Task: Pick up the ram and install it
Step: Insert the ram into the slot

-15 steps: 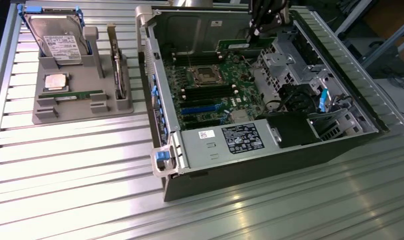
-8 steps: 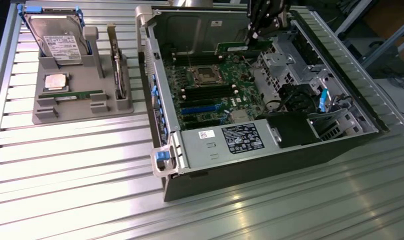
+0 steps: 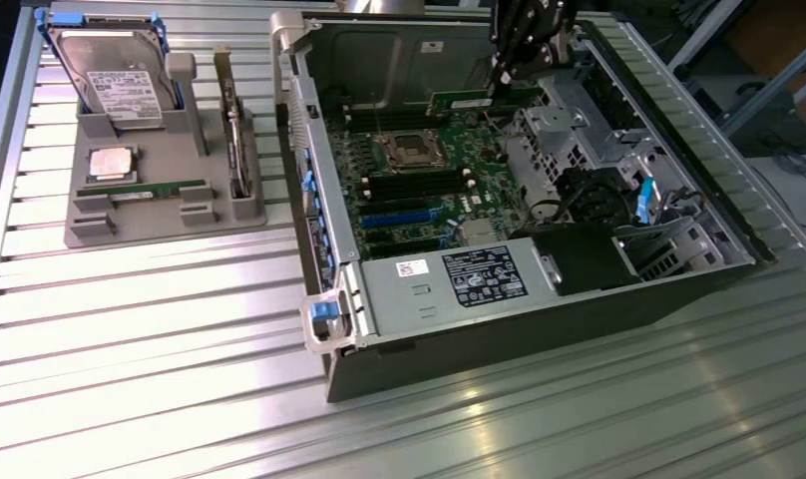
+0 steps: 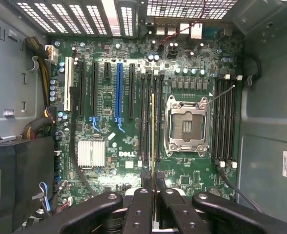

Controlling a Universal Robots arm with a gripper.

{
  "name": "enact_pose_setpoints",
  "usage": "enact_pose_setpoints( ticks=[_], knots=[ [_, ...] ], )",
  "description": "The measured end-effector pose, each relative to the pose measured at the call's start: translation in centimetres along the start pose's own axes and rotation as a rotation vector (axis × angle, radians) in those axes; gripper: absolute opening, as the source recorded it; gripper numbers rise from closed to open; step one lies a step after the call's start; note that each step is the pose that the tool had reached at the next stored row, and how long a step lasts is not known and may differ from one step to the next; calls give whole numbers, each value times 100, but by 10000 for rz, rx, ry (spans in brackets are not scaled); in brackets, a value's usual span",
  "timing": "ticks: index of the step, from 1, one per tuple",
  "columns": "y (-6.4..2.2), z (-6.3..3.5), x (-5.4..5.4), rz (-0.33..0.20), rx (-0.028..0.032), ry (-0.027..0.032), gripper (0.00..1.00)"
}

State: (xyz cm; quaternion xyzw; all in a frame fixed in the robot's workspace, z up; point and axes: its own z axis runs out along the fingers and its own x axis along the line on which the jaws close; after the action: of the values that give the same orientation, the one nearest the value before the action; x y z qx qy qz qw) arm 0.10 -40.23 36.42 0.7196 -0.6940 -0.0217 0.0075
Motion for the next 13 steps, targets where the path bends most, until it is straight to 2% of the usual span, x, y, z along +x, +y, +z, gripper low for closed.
enact_pose_setpoints(
  ticks=[13],
  knots=[
    [-5, 133, 3, 0, 0, 0, 12]
  ],
)
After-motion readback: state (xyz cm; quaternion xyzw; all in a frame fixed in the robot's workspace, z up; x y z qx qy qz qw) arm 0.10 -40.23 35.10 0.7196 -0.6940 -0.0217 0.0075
